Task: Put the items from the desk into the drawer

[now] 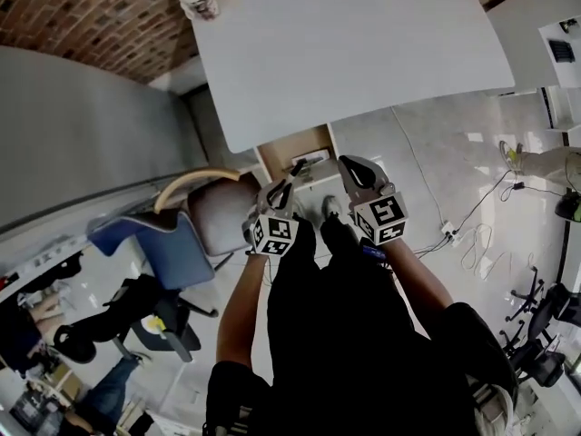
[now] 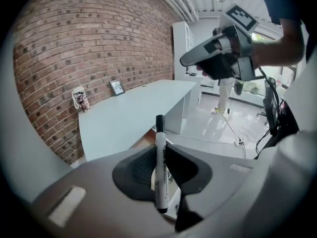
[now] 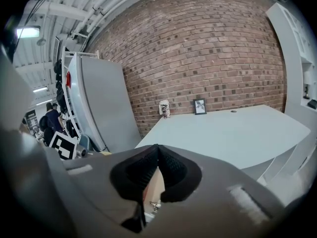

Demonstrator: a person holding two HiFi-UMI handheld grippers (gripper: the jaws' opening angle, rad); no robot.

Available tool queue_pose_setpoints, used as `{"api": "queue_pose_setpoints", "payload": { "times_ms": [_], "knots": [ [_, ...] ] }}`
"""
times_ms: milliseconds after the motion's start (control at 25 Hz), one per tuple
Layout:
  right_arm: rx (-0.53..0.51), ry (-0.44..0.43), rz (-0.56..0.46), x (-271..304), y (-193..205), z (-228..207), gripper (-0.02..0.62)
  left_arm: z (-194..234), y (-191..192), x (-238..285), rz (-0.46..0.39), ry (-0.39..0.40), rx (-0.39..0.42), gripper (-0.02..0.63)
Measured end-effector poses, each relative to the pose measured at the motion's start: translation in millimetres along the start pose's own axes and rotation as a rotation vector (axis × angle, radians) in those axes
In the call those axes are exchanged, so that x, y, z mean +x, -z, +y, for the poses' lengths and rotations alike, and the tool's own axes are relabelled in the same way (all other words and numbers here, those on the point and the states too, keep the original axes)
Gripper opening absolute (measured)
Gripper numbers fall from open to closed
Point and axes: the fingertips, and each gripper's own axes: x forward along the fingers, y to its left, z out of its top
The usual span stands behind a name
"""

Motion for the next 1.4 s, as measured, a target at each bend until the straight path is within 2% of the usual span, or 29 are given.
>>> {"api": "queue_pose_setpoints", "payload": {
  "times_ms": [240, 520, 760, 1080, 1400],
  "knots": [
    [0.029, -0.005, 0.042, 26.0, 19.9, -4.1, 0.005, -12.7, 37.5, 49.7, 0.067, 0.077, 0.115, 0.084],
    [0.078, 0.003, 0.142, 48.4, 74.1, -16.0, 0.005, -41.3, 88.0, 104.3, 0.146, 0.172, 0.293, 0.084],
    [0.118, 0.008, 0.204, 51.4, 105.2, -14.3, 0.005, -50.4, 122.9, 146.4, 0.200, 0.221, 0.409, 0.084],
    [0.149, 0.009, 0.255, 57.1, 137.1, -20.0, 0.005, -54.8, 160.0, 197.3, 0.257, 0.317, 0.476, 0.085],
    [0.185, 0.017, 0.280, 46.6, 150.9, -31.0, 0.005, -74.5, 176.6, 220.0, 0.293, 0.370, 0.455, 0.084]
  ]
}}
